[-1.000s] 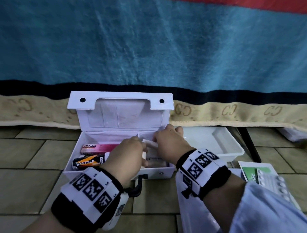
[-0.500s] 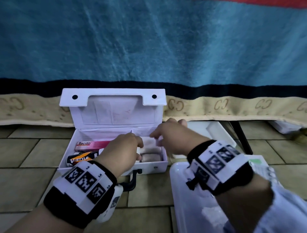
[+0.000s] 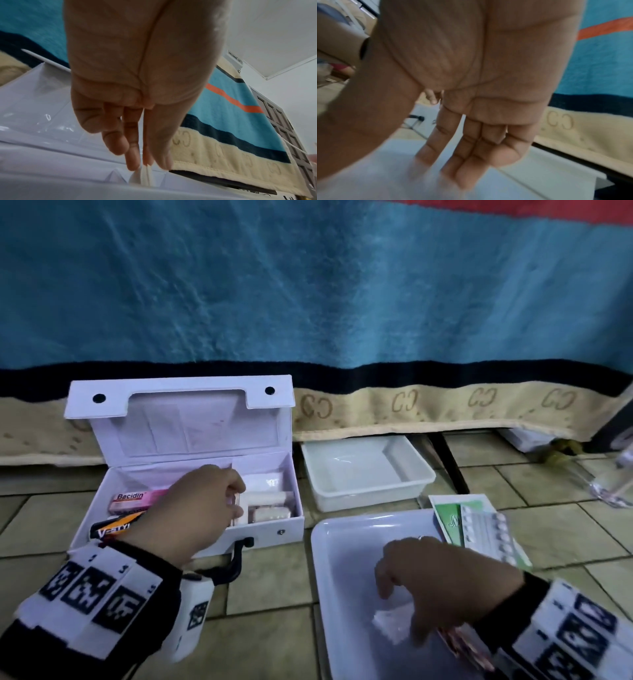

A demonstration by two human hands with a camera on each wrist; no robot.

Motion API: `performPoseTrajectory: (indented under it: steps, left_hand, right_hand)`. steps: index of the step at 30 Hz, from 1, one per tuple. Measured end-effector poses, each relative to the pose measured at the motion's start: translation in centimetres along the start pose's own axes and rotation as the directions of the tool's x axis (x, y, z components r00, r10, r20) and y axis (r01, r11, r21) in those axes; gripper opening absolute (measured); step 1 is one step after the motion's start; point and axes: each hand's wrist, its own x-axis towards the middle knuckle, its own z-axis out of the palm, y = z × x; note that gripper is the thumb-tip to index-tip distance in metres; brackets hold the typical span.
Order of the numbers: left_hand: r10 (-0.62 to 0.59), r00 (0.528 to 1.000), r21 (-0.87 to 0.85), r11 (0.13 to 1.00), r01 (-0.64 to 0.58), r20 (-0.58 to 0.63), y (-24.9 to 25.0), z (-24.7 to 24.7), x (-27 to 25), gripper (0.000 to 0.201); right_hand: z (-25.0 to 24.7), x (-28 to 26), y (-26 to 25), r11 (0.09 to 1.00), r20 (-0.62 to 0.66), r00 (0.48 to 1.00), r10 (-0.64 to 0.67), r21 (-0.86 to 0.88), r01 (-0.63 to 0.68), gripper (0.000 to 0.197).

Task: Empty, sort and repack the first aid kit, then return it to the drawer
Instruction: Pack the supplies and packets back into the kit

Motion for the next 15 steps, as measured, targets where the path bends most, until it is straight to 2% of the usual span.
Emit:
performPoseTrajectory:
  steps: [3, 5, 9, 11, 13, 15]
  left_hand:
    - [-0.039, 0.999, 0.014, 0.999, 0.039, -0.017, -0.4, -0.4, -0.7, 0.030]
    - [-0.053, 0.998, -0.001, 0.999, 0.053, -0.014, -0.6, -0.7, -1.2, 0.027]
    - [-0.072, 0.997, -0.048, 0.996, 0.072, -0.004, -0.5, -0.8, -2.5, 0.017]
    - [-0.065, 0.998, -0.073, 0.995, 0.065, -0.001, -0.5, -0.6, -3.2, 0.014]
    - [-0.045, 0.999, -0.064, 0.997, 0.045, 0.002, -0.5, -0.4, -3.7, 0.015]
    - [-0.036, 0.999, -0.042, 0.998, 0.036, -0.004, -0.6, -0.1, -3.8, 0.020]
  right_hand:
    - [0.5, 0.0, -0.9, 0.990, -0.057, 0.997, -0.048, -0.135, 0.040, 0.046]
    - [-0.1, 0.0, -1.2, 0.990, -0.087, 0.995, -0.052, -0.139, 0.040, 0.035]
    - [-3.0, -0.2, -0.8, 0.989, -0.139, 0.989, -0.041, 0.136, 0.061, 0.022]
    - [-5.2, 0.1, -1.0, 0.965, -0.233, 0.973, -0.007, 0.252, 0.067, 0.018]
    - [-7.3, 1.4, -1.8, 0.933, -0.417, 0.909, 0.020, 0.334, 0.132, 0.019]
    - [-8.6, 3.5, -3.2, 0.900, -0.581, 0.810, 0.085, 0.393, 0.187, 0.017]
